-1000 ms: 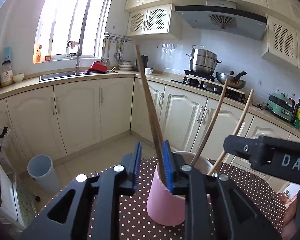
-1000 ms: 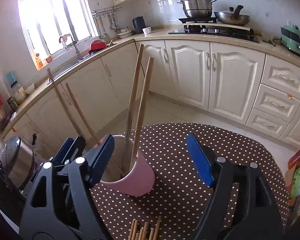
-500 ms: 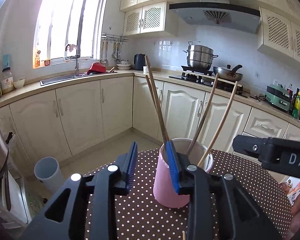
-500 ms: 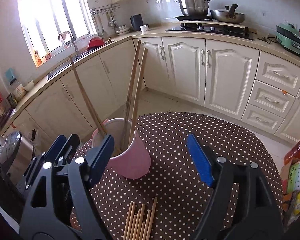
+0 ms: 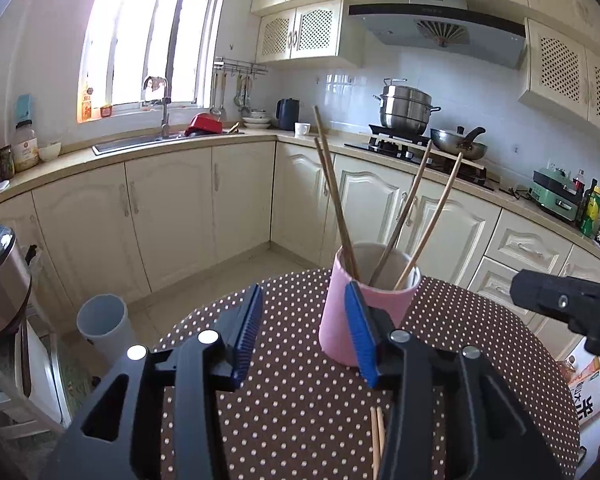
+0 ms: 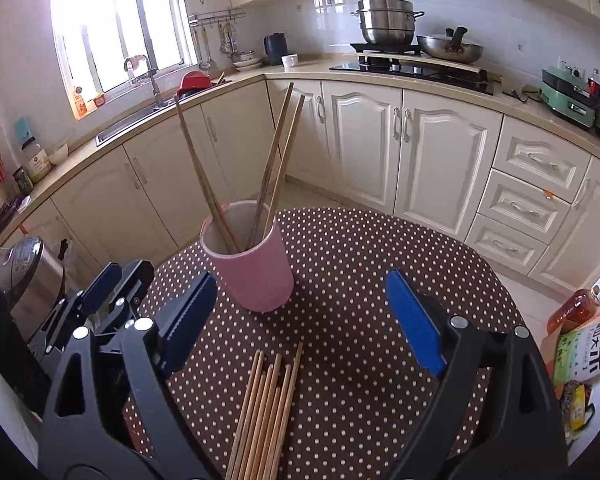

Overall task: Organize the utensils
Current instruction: 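Move both open grippers away from the cup back over the chopstick pile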

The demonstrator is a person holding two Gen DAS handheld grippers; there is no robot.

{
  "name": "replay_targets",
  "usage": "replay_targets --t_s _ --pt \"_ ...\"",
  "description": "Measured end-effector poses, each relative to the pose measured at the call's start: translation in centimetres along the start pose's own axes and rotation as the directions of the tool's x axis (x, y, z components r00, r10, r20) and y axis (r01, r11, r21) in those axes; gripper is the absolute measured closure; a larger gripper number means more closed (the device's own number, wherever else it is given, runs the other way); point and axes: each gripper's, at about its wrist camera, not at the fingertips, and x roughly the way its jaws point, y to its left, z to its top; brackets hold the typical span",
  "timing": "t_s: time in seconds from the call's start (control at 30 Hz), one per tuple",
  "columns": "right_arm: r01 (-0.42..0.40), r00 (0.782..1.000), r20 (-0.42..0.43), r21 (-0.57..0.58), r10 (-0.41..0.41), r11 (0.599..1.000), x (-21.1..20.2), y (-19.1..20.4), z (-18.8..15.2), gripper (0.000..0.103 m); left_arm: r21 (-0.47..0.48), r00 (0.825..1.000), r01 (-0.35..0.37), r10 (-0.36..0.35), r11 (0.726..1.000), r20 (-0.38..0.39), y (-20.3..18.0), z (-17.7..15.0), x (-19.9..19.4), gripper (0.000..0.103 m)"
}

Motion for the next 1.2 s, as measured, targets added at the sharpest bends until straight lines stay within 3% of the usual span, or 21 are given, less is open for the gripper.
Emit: replay_targets --t_s 0.17,0.47,0.83,1.03,1.2 --pt "0.015 0.999 -0.036 -0.009 -0.015 1.000 -0.9 0.4 -2.0 0.017 0.009 0.999 -0.027 0.027 1.000 -0.017 0.9 -1.7 -1.6 0.060" --pt "0.021 0.981 -0.194 0.034 -0.014 0.999 0.1 -0.5 -5.9 0.017 0.036 0.996 -0.019 0.023 0.999 -0.088 1.3 -5.0 -3.1 0.059" --pt "0.013 0.903 -0.424 0.173 0.063 0.985 4.3 -3.1 -10.4 0.017 0.072 0.981 0.042 -0.028 0.997 -0.191 0.1 -8.7 -2.7 0.059" --pt "0.045 0.887 -0.461 0.114 0.013 0.993 5.1 -2.5 -12.1 0.017 0.112 0.968 0.057 -0.028 0.992 -0.248 -0.7 -9.5 -2.1 0.059" --pt "0.055 0.879 -0.476 0.049 -0.025 0.997 5.9 -0.7 -13.1 0.017 0.124 0.967 0.057 -0.024 0.991 -0.252 -1.0 -9.7 -1.9 0.059"
